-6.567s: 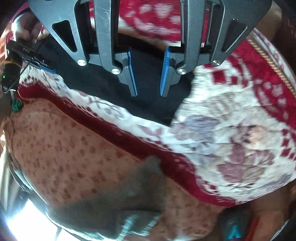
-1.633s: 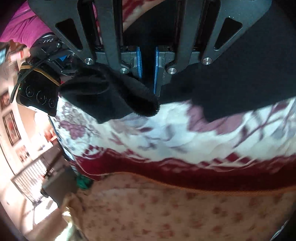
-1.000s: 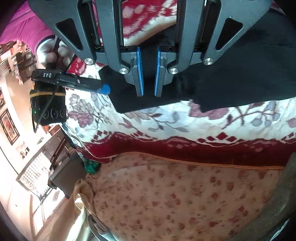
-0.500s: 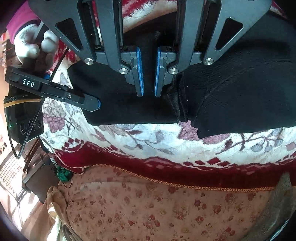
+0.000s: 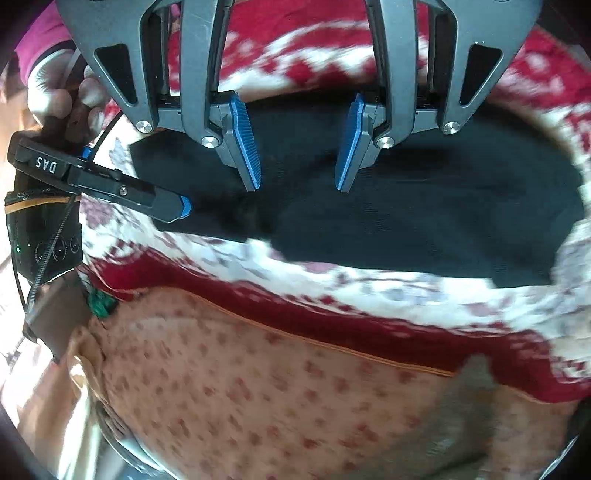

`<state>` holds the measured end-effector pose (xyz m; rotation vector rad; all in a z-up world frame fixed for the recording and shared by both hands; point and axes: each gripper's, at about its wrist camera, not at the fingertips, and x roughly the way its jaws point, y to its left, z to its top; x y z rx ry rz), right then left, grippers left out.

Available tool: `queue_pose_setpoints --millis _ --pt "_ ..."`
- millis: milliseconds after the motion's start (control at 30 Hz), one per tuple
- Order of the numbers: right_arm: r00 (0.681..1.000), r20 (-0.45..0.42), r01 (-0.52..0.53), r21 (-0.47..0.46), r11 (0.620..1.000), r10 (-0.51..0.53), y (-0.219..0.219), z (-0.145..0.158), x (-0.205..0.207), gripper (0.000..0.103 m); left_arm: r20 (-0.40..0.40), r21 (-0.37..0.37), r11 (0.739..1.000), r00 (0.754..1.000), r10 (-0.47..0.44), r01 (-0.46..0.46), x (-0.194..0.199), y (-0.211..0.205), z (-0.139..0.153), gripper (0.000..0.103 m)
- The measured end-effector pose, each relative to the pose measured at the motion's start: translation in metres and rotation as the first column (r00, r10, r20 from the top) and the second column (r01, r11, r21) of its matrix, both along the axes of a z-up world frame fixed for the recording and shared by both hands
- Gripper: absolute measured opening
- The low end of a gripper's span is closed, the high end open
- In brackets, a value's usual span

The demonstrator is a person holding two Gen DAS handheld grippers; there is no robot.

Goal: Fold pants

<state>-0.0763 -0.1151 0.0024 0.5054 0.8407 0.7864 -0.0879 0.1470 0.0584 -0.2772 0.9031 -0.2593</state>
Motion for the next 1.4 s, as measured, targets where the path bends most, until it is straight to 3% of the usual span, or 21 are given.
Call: queue_pose_setpoints --millis 267,467,667,967,1100,1167,1400 --pt "0.986 0.002 -0.165 -0.06 0.985 0.165 0.088 0.004 0.024 0.043 -0.02 0.0 0.979 0.979 0.204 -0.204 -0.034 0.077 -0.006 0.04" --pt "0.958 0.012 -0.283 -0.131 0.95 0.287 0.163 0.013 0.051 0.049 -0.07 -0.095 0.932 0.937 0.343 -0.349 -0.044 0.126 -0.021 0.04" --pt "0.926 0.041 -0.354 -0.244 0.903 0.374 0.231 0.019 0.075 0.052 -0.094 -0.134 0.879 0.889 0.448 -0.457 -0.047 0.151 -0.033 0.04" --pt "0.88 0.034 -0.417 -0.423 0.804 0.474 0.302 0.008 0.108 0.052 -0.116 -0.145 0.834 0.847 0.519 -0.532 -0.037 0.167 -0.044 0.041" --pt "0.854 0.022 -0.457 -0.446 0.77 0.52 0.325 0.004 0.118 0.052 -0.131 -0.139 0.823 0.834 0.536 -0.55 -0.036 0.17 -0.052 0.045" --pt "0.841 0.019 -0.469 -0.472 0.746 0.541 0.333 0.0 0.12 0.052 -0.14 -0.152 0.816 0.83 0.541 -0.558 -0.037 0.172 -0.056 0.053" --pt "0.797 -0.035 -0.543 -0.482 0.688 0.604 0.356 -0.013 0.13 0.052 -0.16 -0.183 0.805 0.825 0.542 -0.565 -0.03 0.177 -0.066 0.056"
